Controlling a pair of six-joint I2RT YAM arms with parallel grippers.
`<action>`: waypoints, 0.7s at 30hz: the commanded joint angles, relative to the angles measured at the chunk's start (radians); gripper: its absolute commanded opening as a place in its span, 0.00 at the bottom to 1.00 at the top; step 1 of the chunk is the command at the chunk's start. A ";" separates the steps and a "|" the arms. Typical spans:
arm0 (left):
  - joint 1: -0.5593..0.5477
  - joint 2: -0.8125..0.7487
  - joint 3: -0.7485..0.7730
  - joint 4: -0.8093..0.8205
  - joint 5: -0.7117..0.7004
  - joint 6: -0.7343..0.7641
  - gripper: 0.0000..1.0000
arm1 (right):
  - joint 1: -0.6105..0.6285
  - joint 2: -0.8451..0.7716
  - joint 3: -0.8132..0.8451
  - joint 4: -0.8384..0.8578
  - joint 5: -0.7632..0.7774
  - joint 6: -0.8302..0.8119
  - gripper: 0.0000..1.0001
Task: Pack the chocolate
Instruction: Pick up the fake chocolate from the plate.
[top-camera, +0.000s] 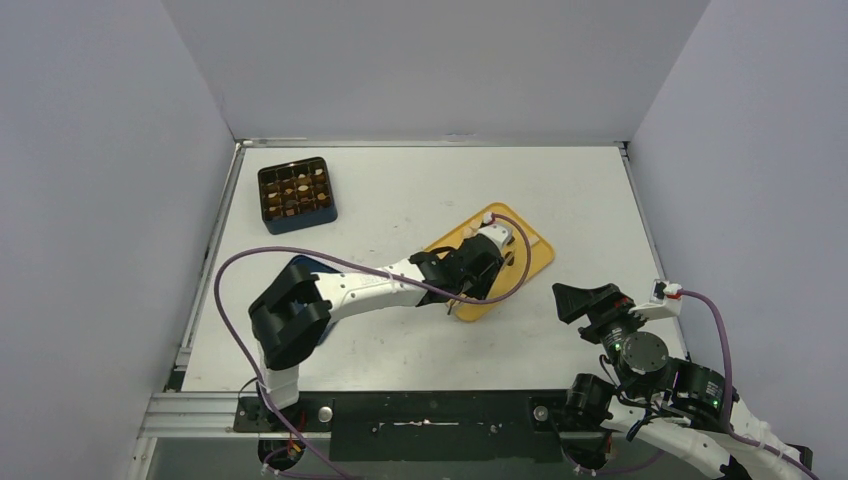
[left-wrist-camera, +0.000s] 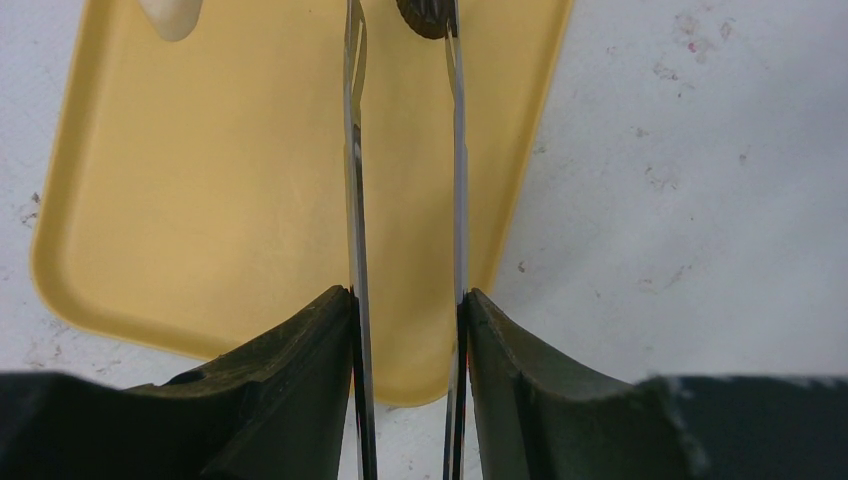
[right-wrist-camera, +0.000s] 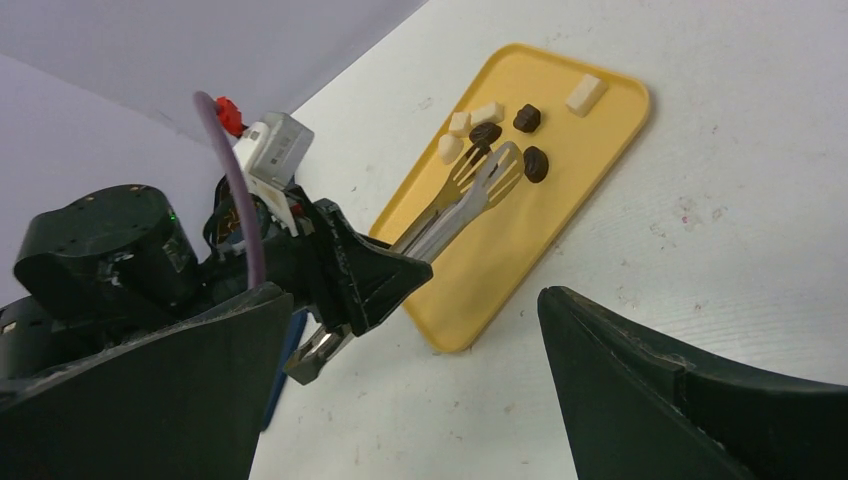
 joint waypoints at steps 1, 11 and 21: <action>0.001 0.038 0.077 0.078 -0.001 -0.005 0.41 | 0.012 0.000 0.017 0.006 0.021 -0.002 1.00; 0.001 0.114 0.129 0.055 0.017 0.004 0.40 | 0.015 -0.004 0.016 0.008 0.024 -0.006 1.00; 0.001 0.130 0.128 0.050 0.014 0.006 0.38 | 0.017 -0.007 0.015 0.008 0.022 -0.006 1.00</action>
